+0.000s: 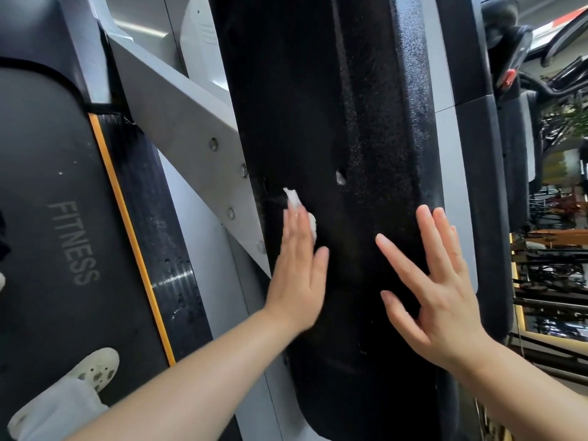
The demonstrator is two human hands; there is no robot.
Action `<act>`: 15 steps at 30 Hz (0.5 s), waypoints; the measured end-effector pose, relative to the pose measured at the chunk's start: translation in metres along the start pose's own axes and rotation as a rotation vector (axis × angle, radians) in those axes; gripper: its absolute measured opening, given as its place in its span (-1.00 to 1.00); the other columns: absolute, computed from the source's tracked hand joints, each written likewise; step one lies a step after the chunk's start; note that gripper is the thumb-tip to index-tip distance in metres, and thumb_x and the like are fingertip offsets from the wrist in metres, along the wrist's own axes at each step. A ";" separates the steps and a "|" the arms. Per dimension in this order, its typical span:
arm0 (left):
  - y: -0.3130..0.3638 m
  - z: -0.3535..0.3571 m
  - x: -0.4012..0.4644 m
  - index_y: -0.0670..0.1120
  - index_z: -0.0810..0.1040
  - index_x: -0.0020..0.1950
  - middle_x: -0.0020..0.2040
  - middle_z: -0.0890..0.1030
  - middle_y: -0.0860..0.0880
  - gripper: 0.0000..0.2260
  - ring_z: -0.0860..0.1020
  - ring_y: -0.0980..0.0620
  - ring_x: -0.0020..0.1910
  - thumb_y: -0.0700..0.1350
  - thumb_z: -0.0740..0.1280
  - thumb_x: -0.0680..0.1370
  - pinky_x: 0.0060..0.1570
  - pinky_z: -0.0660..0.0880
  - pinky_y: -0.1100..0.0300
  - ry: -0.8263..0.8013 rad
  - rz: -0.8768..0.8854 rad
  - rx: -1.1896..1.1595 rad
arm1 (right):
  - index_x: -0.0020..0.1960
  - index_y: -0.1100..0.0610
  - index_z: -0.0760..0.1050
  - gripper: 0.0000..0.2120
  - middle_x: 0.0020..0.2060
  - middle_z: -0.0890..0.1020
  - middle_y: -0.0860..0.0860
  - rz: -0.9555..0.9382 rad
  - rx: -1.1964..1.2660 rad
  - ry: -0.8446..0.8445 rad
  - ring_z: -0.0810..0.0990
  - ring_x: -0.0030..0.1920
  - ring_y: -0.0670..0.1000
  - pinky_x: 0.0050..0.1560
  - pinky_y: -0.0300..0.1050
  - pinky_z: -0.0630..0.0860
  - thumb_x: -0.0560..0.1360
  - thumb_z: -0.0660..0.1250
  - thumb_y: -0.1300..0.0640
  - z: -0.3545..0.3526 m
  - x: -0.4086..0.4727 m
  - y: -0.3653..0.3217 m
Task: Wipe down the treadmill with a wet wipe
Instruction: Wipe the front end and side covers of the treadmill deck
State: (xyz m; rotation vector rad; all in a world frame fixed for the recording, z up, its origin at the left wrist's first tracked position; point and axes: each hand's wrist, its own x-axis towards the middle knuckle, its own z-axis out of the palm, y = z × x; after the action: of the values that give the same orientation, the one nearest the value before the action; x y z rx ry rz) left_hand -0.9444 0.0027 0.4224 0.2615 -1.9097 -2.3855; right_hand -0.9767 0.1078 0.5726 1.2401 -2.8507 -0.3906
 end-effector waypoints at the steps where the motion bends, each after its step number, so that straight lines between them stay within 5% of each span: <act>1: -0.005 -0.006 0.015 0.05 -0.31 0.48 0.47 -0.34 0.20 -0.51 -0.27 0.24 0.48 0.07 -0.10 0.65 0.33 -0.30 0.49 0.035 -0.076 -0.040 | 0.41 0.05 0.27 -0.49 0.54 -0.09 -0.02 -0.001 0.005 0.005 -0.05 0.53 0.18 0.50 0.09 -0.06 0.47 0.19 0.03 0.000 0.001 0.000; 4: -0.011 -0.018 0.050 -0.02 -0.22 0.54 0.54 -0.21 0.10 -0.53 -0.19 0.19 0.51 0.00 -0.11 0.67 0.37 -0.23 0.38 0.154 -0.348 -0.183 | 0.41 0.06 0.27 -0.49 0.54 -0.10 -0.04 0.009 0.012 0.010 -0.05 0.53 0.18 0.50 0.08 -0.07 0.47 0.19 0.03 0.001 0.001 -0.001; 6: 0.000 -0.009 0.033 -0.01 -0.24 0.53 0.53 -0.25 0.10 -0.51 -0.25 0.22 0.49 0.00 -0.08 0.67 0.44 -0.25 0.29 0.119 -0.279 -0.123 | 0.41 0.06 0.26 -0.49 0.54 -0.08 -0.04 0.007 0.014 0.014 -0.04 0.52 0.19 0.50 0.08 -0.06 0.47 0.19 0.03 0.001 0.000 -0.001; 10: 0.010 0.007 -0.022 0.01 -0.35 0.47 0.50 -0.36 0.10 -0.45 -0.37 0.24 0.45 0.14 -0.15 0.59 0.37 -0.34 0.42 -0.053 0.040 0.020 | 0.42 0.06 0.25 -0.47 0.54 -0.07 0.00 -0.004 0.008 0.005 -0.02 0.52 0.22 0.50 0.10 -0.06 0.47 0.20 0.02 0.001 0.000 0.000; 13: 0.008 -0.010 0.019 0.13 -0.39 0.40 0.42 -0.40 0.26 -0.53 -0.32 0.23 0.47 0.11 -0.15 0.62 0.43 -0.29 0.33 0.023 0.011 -0.023 | 0.41 0.07 0.27 -0.48 0.52 0.02 0.08 0.005 0.002 0.009 -0.01 0.51 0.23 0.50 0.10 -0.06 0.47 0.20 0.03 0.001 0.002 -0.001; 15: 0.010 -0.027 0.065 0.05 -0.34 0.47 0.50 -0.32 0.17 -0.53 -0.26 0.18 0.49 0.05 -0.15 0.66 0.45 -0.26 0.25 0.120 -0.149 -0.125 | 0.40 0.07 0.27 -0.49 0.50 0.06 0.10 0.011 0.002 0.014 -0.01 0.52 0.22 0.50 0.09 -0.06 0.47 0.20 0.03 0.000 0.002 -0.001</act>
State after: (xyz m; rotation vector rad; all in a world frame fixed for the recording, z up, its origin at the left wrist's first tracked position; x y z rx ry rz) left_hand -1.0036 -0.0365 0.4206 0.5429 -1.7393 -2.5058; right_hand -0.9772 0.1056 0.5719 1.2226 -2.8457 -0.3770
